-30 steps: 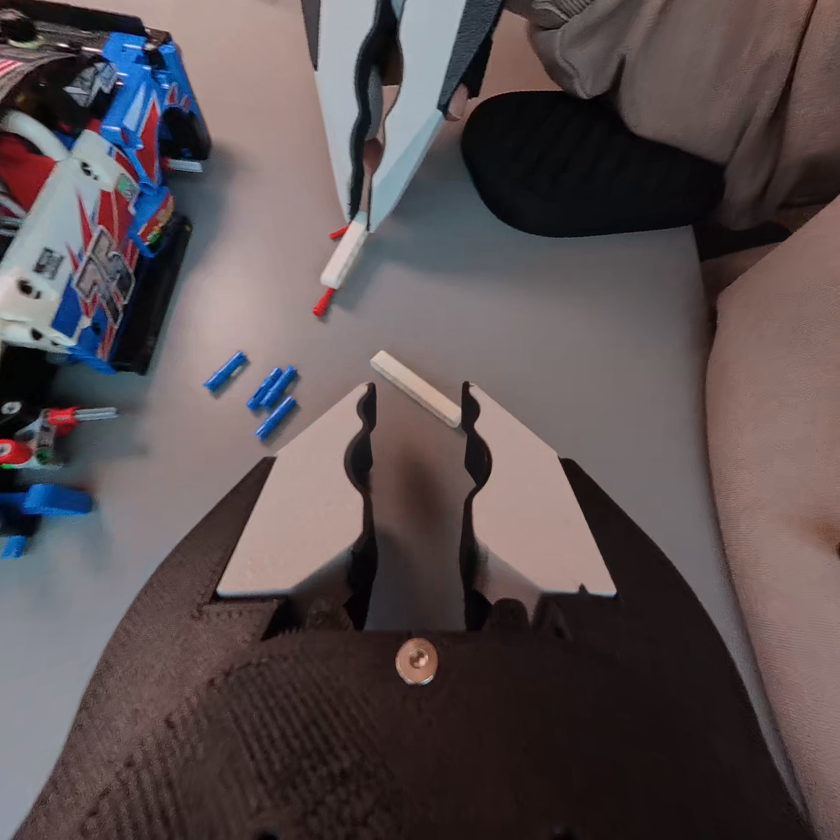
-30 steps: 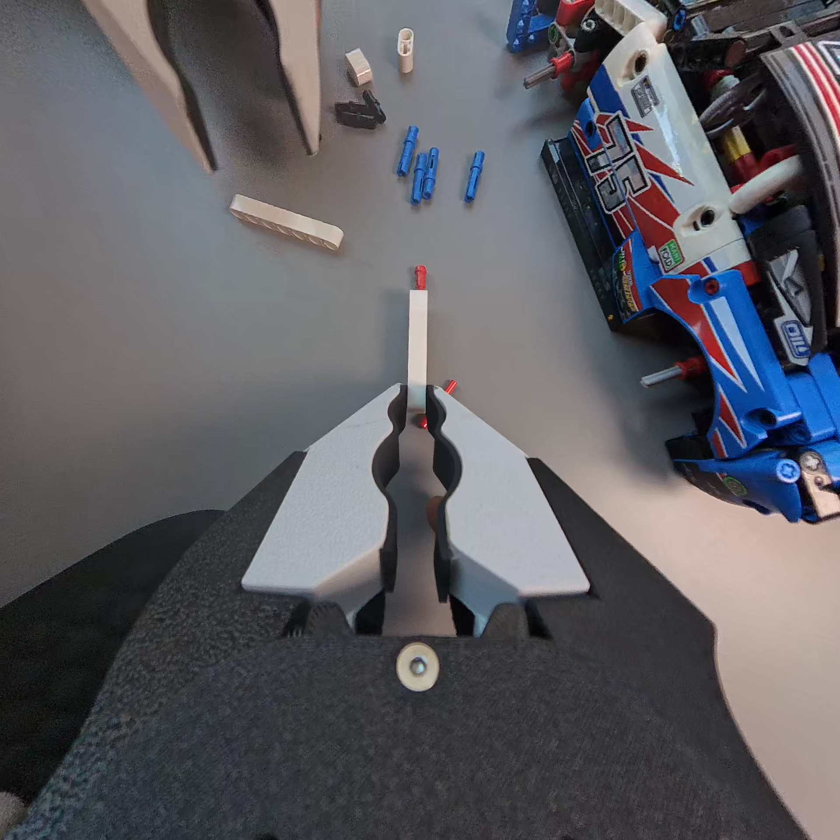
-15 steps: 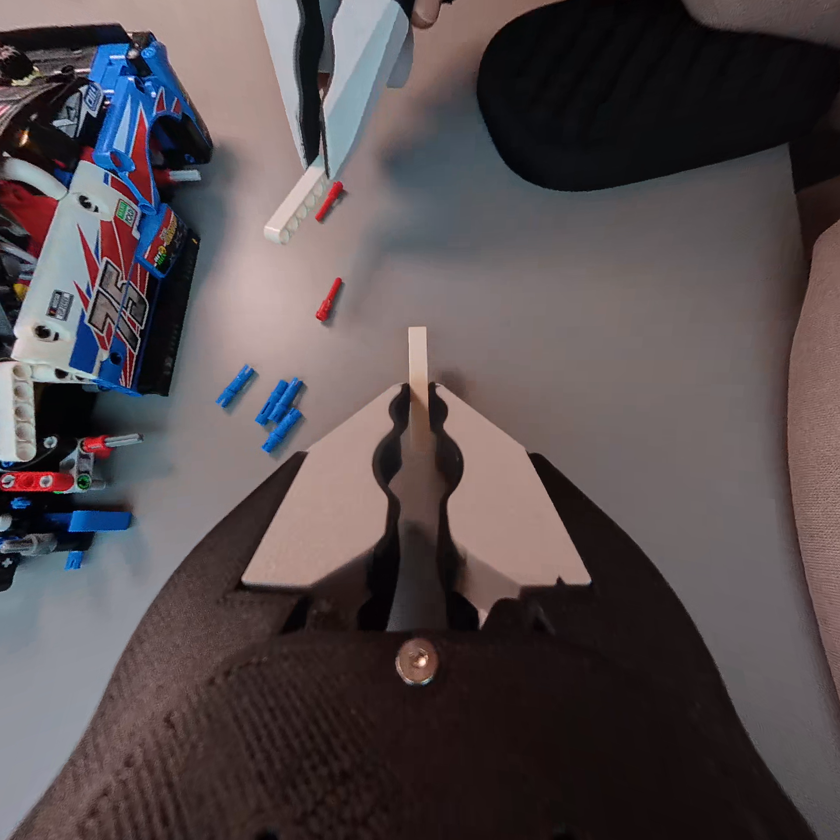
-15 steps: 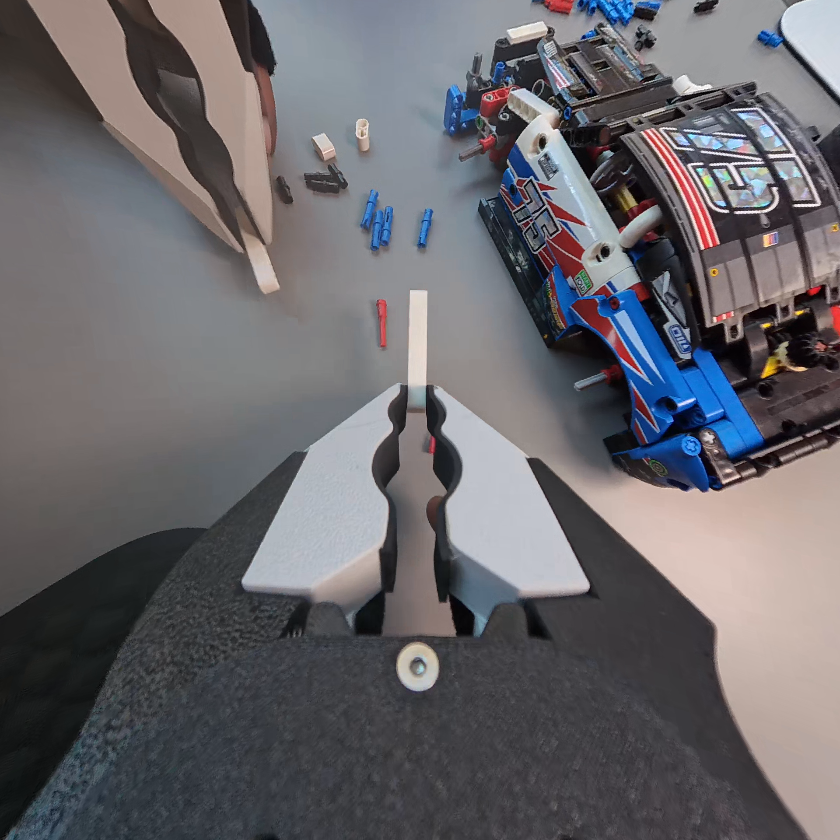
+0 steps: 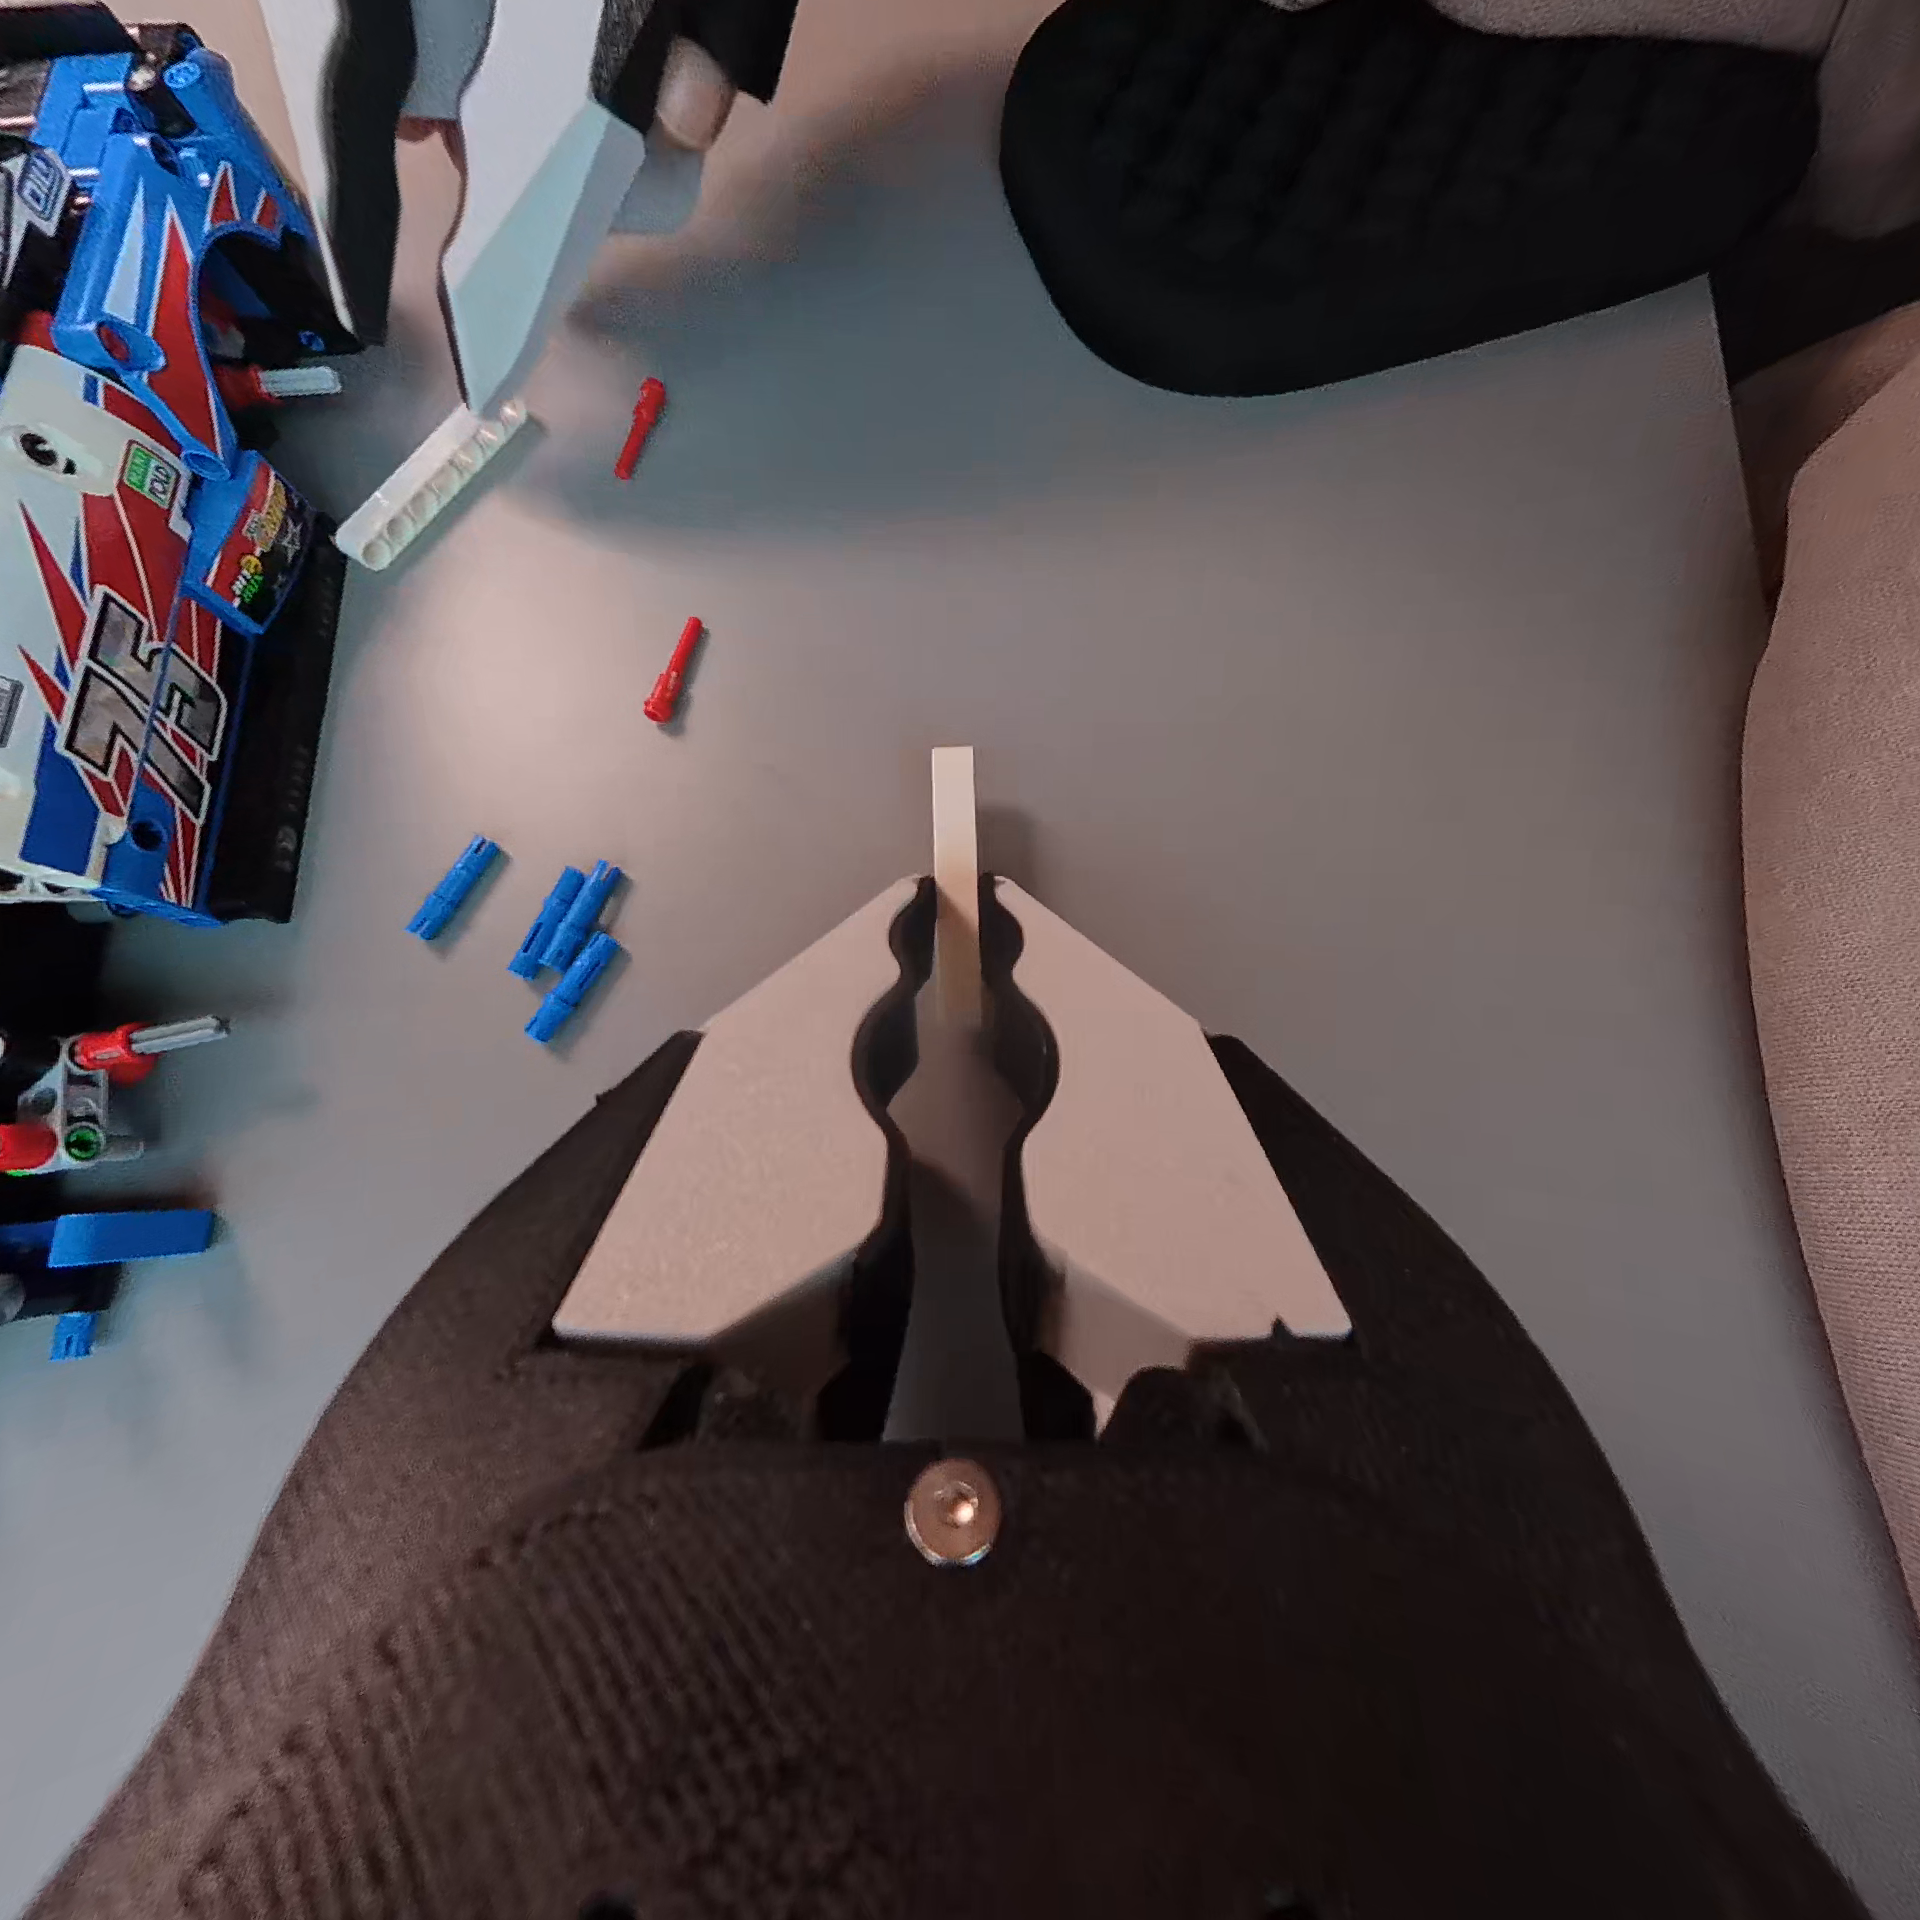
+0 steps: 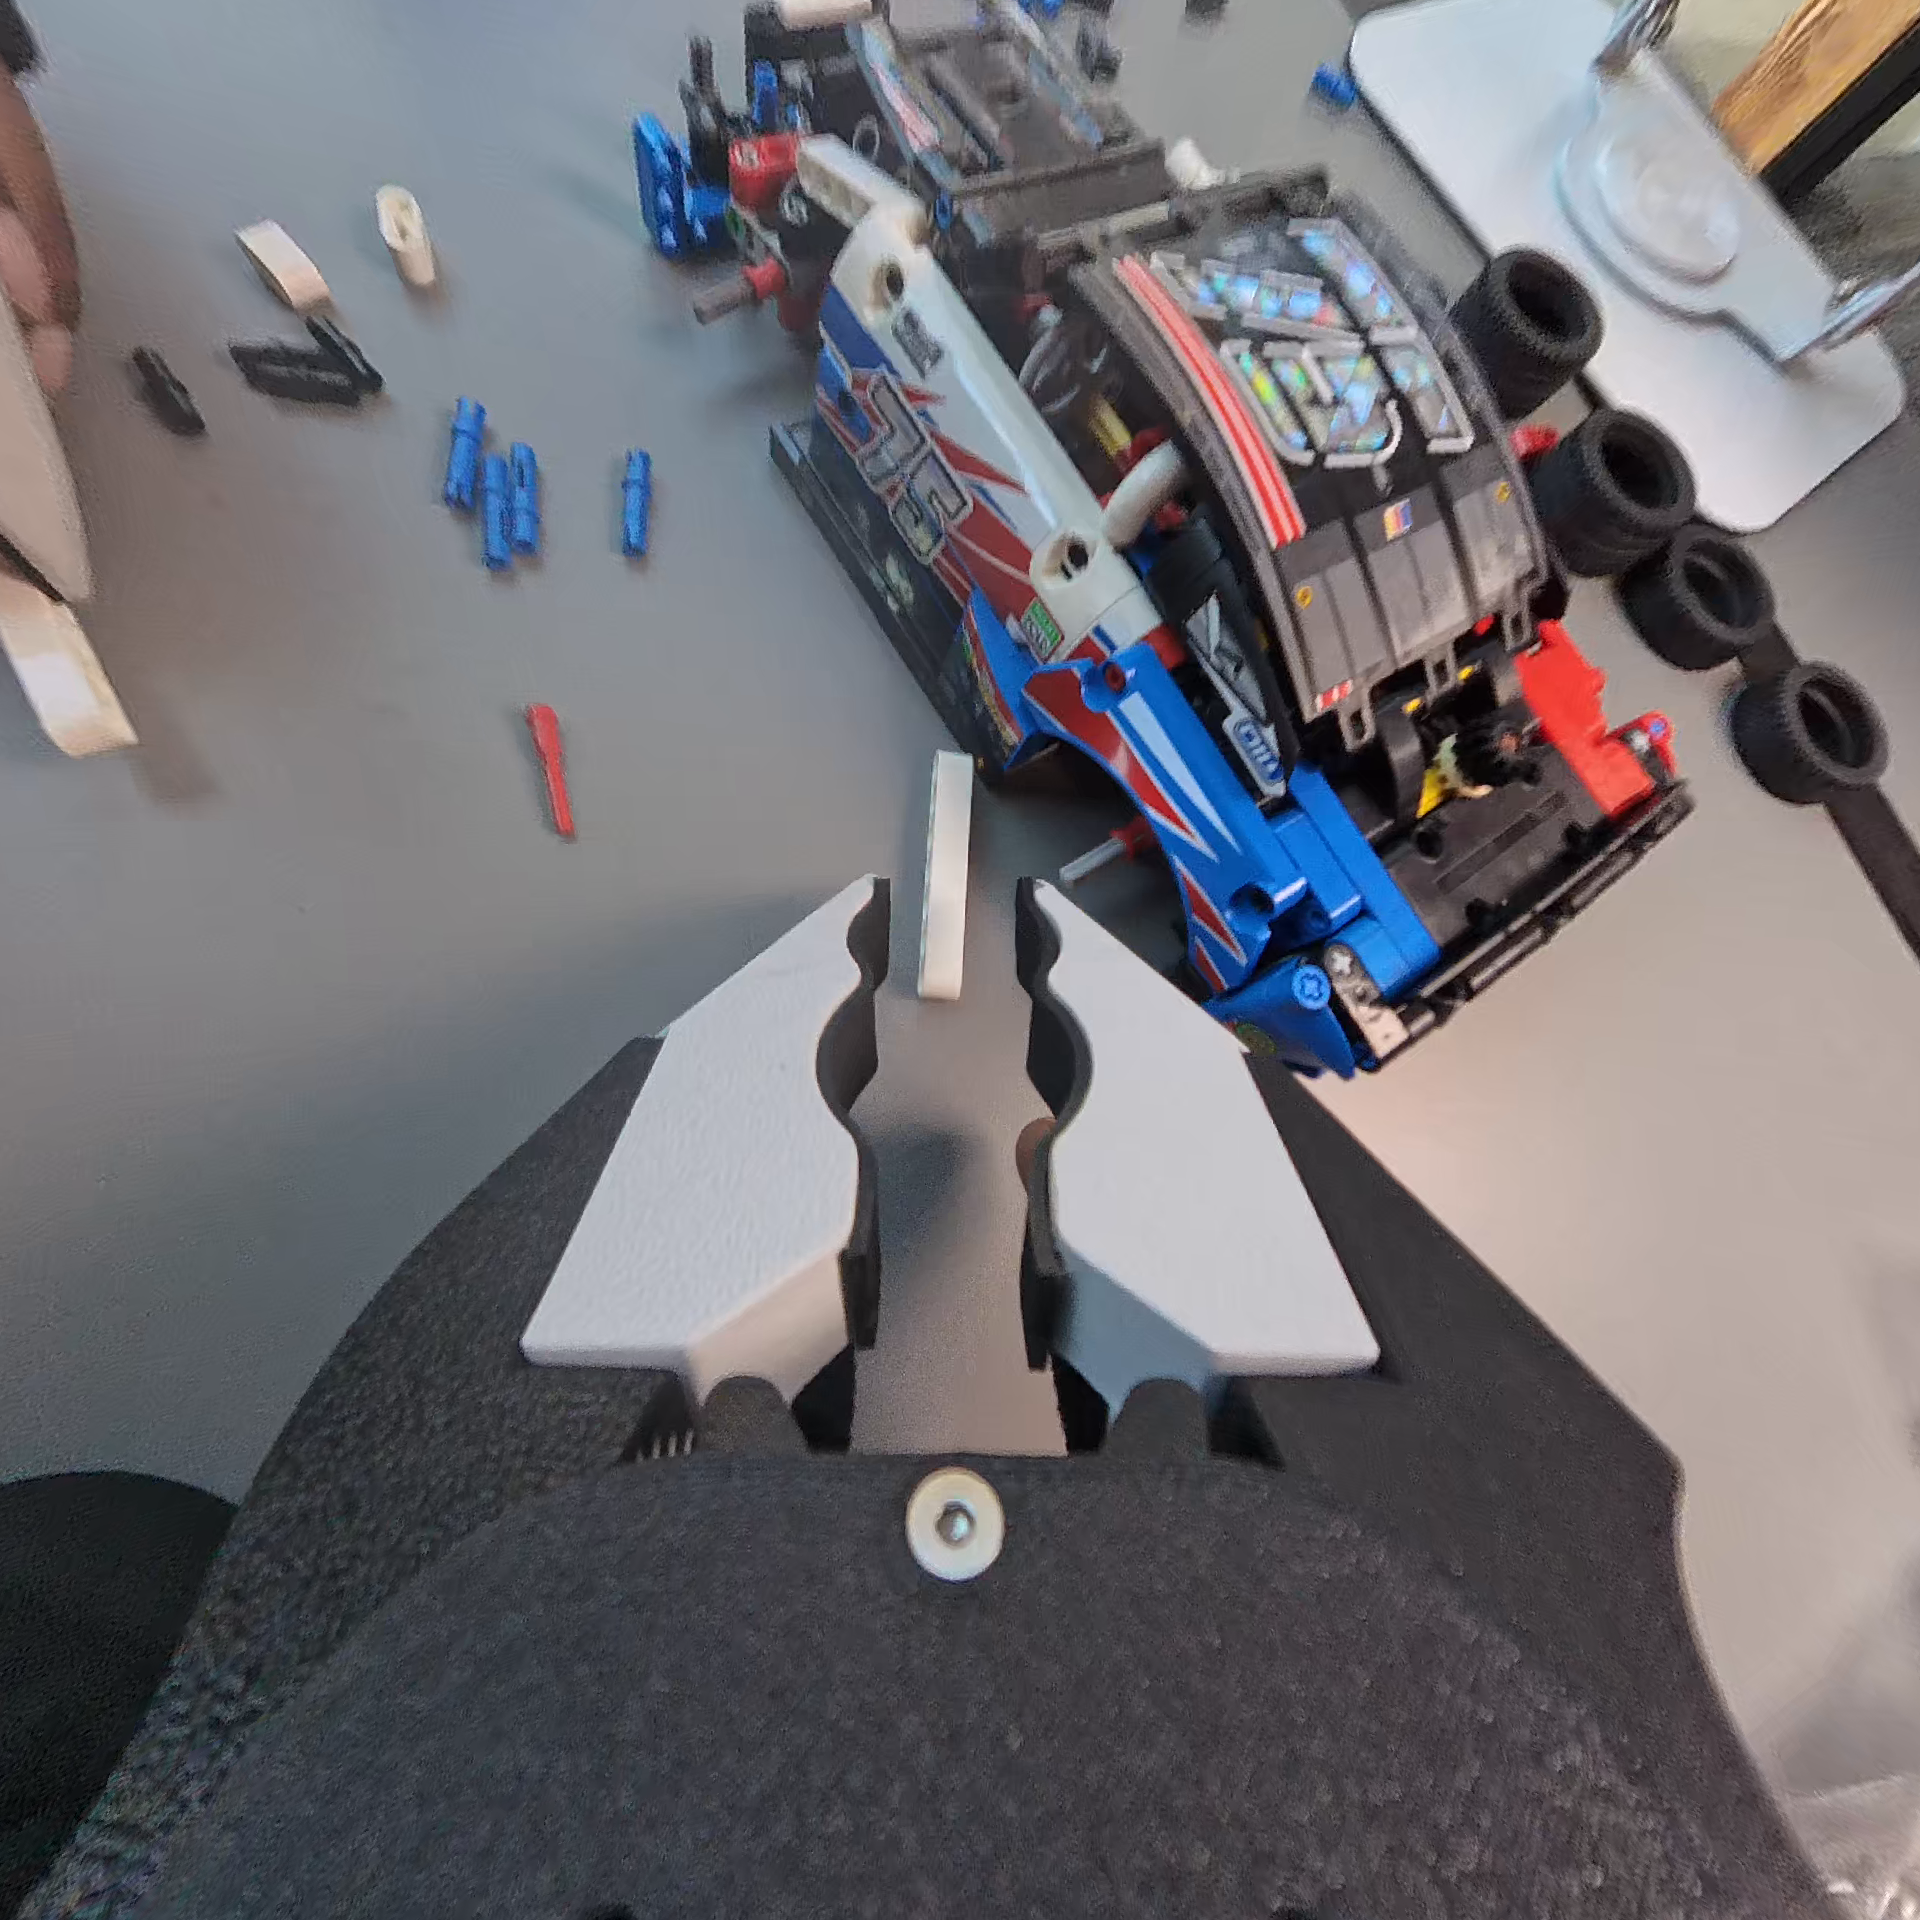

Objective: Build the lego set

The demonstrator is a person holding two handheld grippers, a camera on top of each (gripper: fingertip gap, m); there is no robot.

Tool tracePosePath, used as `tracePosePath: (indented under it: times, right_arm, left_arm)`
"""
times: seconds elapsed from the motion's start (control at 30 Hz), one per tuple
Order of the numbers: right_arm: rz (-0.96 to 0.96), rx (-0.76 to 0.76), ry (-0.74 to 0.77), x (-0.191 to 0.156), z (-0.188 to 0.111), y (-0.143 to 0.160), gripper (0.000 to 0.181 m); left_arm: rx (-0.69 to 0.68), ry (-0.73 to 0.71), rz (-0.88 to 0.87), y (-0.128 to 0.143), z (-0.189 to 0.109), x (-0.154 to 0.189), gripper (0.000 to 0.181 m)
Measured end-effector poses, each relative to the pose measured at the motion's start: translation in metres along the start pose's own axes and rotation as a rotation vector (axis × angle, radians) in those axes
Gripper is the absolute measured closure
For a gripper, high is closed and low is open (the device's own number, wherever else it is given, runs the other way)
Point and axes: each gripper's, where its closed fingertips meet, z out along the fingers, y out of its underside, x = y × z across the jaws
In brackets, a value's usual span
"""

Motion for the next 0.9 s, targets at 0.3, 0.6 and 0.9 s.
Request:
tracePosePath:
  times: [0.3, 0.6, 0.9]
  right_arm:
    - [-0.303, 0.207, -0.497, -0.143, -0.016, -0.056, 0.151]
    - [-0.399, 0.315, -0.403, -0.154, -0.006, -0.076, 0.170]
    - [-0.077, 0.269, -0.541, -0.136, -0.009, -0.069, 0.173]
  left_arm:
    - [0.128, 0.143, -0.186, -0.013, -0.014, 0.001, 0.175]
    - [0.268, 0.400, -0.514, -0.020, -0.036, -0.002, 0.175]
    - [0.333, 0.304, -0.362, -0.029, -0.044, -0.009, 0.157]
